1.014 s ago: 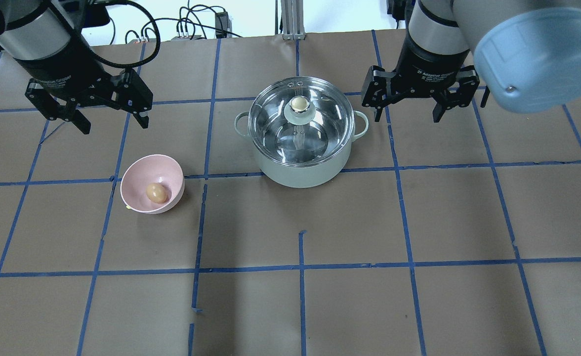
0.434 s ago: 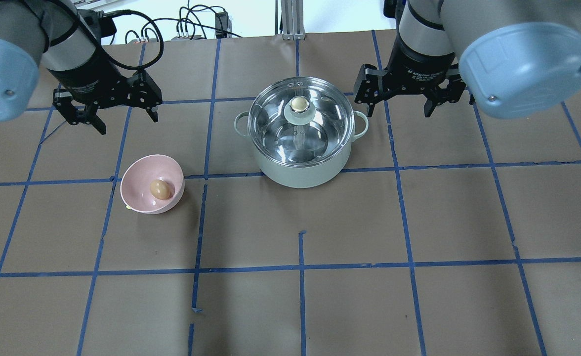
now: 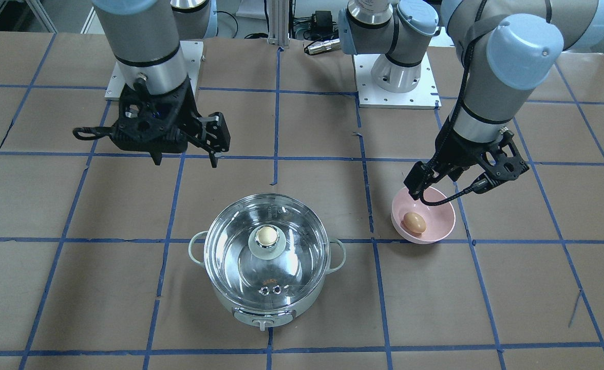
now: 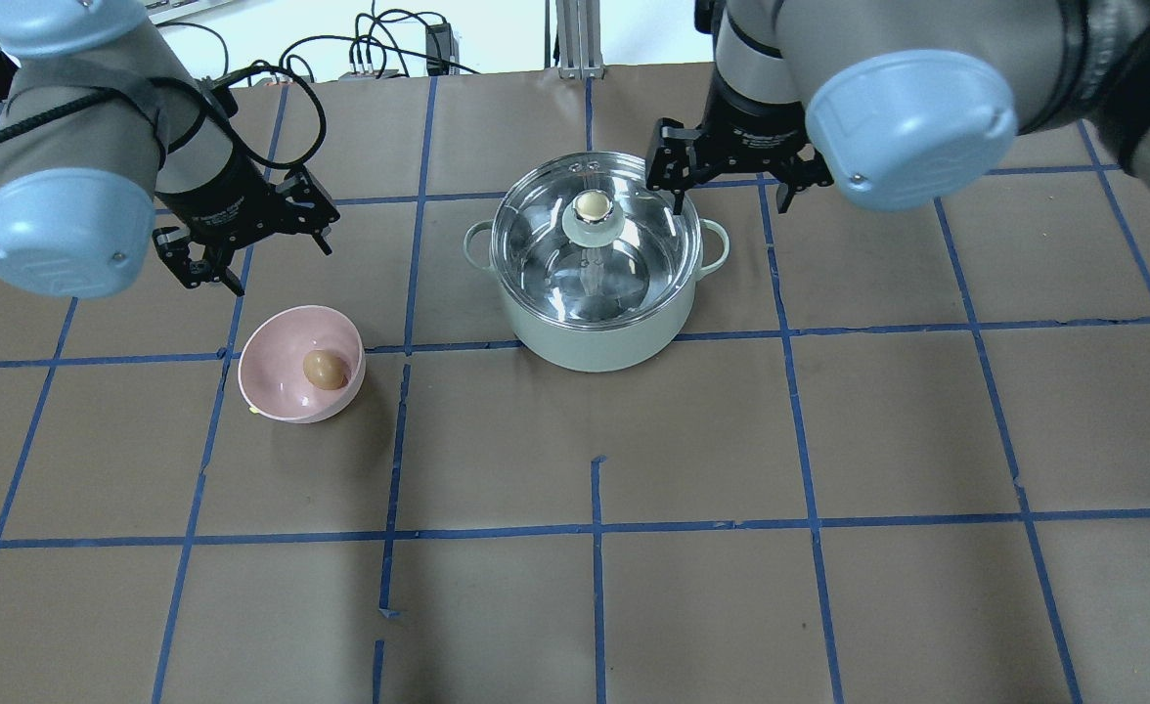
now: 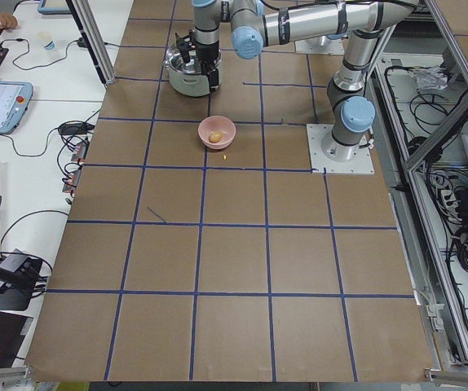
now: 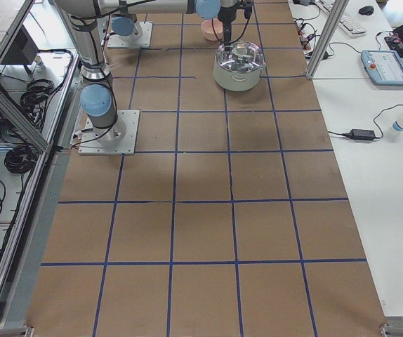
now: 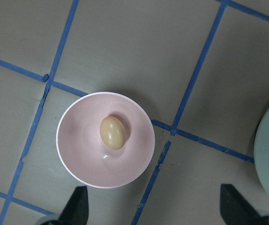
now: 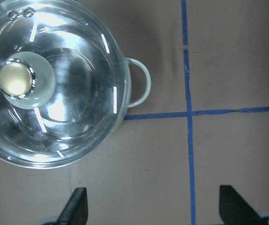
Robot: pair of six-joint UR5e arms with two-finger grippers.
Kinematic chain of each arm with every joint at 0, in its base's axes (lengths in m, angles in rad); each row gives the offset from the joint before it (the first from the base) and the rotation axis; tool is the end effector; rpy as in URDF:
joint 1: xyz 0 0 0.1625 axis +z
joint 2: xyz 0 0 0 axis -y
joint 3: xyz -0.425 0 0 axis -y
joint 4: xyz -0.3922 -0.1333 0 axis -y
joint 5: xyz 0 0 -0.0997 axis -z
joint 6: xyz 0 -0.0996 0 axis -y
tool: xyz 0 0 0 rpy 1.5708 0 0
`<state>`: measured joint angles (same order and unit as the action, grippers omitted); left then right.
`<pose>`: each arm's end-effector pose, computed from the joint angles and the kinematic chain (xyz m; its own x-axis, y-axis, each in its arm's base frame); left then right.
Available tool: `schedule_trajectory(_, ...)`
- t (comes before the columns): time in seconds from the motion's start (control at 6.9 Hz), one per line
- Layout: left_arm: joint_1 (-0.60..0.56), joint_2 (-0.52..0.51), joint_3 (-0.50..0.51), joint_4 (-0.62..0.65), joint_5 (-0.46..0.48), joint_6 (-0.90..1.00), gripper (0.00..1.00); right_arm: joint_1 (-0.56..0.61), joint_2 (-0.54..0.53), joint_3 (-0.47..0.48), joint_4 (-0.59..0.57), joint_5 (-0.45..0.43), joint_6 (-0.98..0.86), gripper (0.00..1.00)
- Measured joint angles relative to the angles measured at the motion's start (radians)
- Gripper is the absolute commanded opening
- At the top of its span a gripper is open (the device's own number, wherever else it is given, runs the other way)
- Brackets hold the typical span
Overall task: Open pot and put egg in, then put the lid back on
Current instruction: 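Move the left gripper over the pink bowl while the right reaches the lid knob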
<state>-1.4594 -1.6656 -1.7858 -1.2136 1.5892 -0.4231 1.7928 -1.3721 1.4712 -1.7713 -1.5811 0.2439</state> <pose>-0.0731 -0.5295 0.3713 -0.8603 -0.5097 0.0027 -0.5092 0.8592 -0.0507 0.2575 -0.5400 0.4513 -0.9997 0.0217 -0.0145 0.0230 0.9946 -0.1007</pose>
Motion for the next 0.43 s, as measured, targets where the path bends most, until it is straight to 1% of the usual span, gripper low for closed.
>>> schedule_trajectory(0.14,0.021,-0.003,-0.061,0.074,-0.001,-0.048,1.00,0.029,0.094,-0.091,-0.007,0.002,0.032,0.97)
schedule_trajectory(0.29,0.032,-0.009,-0.114,0.148,-0.001,-0.101,1.00,0.059,0.179,-0.160,-0.017,0.003,0.089,0.97)
schedule_trajectory(0.43,0.043,-0.025,-0.152,0.208,-0.001,-0.137,1.00,0.088,0.236,-0.194,-0.037,0.003,0.150,0.97)
